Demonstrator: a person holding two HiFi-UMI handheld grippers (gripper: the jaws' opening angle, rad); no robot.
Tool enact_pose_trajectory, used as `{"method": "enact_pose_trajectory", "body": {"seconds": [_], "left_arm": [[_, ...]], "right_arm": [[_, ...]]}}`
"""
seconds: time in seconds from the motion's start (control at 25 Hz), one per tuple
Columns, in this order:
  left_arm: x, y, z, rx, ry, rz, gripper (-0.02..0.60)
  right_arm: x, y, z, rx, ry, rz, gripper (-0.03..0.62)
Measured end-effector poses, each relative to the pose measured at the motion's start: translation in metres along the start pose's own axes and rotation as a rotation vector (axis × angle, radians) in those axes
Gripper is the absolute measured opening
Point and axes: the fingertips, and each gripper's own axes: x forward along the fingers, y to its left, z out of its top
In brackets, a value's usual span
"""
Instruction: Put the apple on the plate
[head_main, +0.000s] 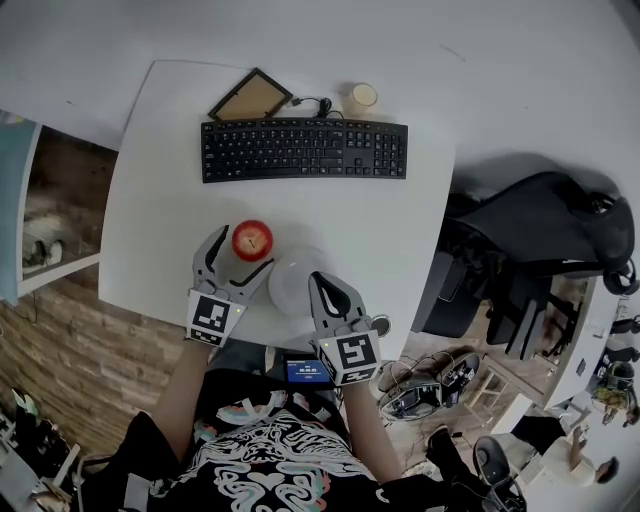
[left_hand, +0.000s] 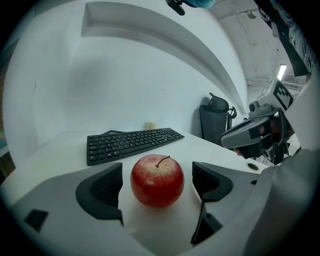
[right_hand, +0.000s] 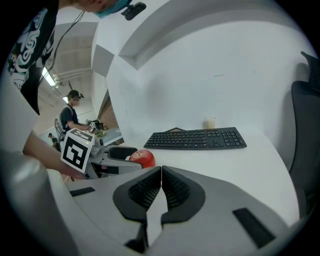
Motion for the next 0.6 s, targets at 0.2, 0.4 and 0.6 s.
{"method": "enact_pose_trajectory", "body": {"seconds": [0.2, 0.4, 0.6], "left_arm": [[0.012, -0.002, 0.0, 0.015, 0.014, -0.008, 0.416], [0.018, 0.001, 0.0, 0.026, 0.016, -0.004, 0.417], [0.023, 0.0, -0.005, 0.025, 0.048, -0.026, 0.416]], "right_arm": [[0.003, -0.001, -0.003, 0.009, 0.014, 0.0, 0.028], [0.006, 0.0, -0.002, 0.013, 0.017, 0.002, 0.028], [0.006, 0.001, -0.002, 0.014, 0.023, 0.004, 0.028]]}}
